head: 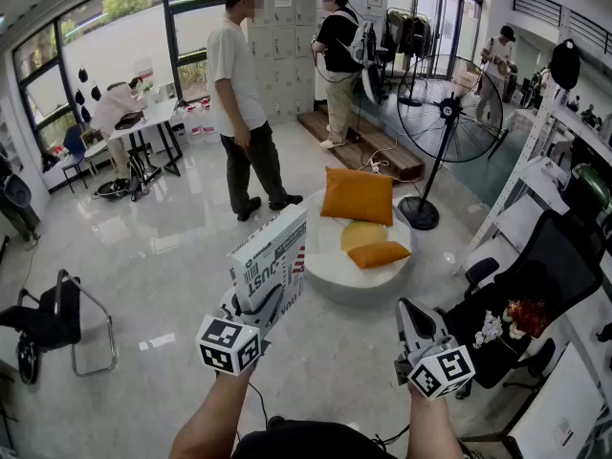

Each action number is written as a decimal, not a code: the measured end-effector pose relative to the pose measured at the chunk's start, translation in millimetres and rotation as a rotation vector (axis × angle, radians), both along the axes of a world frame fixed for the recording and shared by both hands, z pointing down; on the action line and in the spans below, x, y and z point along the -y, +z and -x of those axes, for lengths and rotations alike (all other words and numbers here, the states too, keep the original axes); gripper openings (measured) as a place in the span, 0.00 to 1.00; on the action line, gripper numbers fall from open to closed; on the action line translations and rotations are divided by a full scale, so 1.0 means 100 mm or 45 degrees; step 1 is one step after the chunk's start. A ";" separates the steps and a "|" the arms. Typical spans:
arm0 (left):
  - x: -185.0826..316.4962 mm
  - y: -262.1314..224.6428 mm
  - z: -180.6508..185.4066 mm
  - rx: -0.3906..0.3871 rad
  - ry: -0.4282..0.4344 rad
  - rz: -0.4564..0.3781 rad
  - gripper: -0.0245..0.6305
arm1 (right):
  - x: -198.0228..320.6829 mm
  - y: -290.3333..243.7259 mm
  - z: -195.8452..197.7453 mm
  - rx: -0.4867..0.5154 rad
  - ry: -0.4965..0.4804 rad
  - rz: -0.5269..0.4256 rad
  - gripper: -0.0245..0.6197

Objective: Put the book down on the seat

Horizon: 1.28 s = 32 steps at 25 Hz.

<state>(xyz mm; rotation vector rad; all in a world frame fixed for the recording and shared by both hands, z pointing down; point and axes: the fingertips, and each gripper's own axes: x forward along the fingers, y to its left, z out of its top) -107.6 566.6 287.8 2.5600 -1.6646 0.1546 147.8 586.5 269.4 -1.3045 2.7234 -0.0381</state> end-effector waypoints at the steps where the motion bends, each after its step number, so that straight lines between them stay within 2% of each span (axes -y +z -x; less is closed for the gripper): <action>1: -0.02 -0.01 -0.01 -0.003 0.000 0.003 0.27 | -0.03 -0.01 -0.01 -0.003 -0.004 0.001 0.06; 5: -0.08 -0.03 -0.16 -0.009 0.000 0.005 0.27 | -0.11 -0.03 -0.14 -0.009 -0.017 -0.002 0.06; 10: -0.13 0.05 -0.56 0.002 0.018 -0.001 0.27 | -0.18 0.07 -0.51 -0.012 -0.016 -0.008 0.06; 14: -0.21 0.12 -0.75 0.004 0.038 0.015 0.27 | -0.26 0.15 -0.70 -0.052 0.028 0.001 0.06; 21: -0.08 0.27 -0.99 0.007 0.071 0.054 0.27 | -0.28 0.30 -0.71 -0.178 0.010 -0.001 0.06; 28: 0.28 0.49 -1.09 -0.023 0.099 0.080 0.27 | 0.07 0.55 -0.69 -0.234 0.005 0.097 0.06; 32: 0.61 0.63 -1.04 -0.044 0.113 0.107 0.27 | 0.37 0.66 -0.69 -0.219 0.019 0.159 0.06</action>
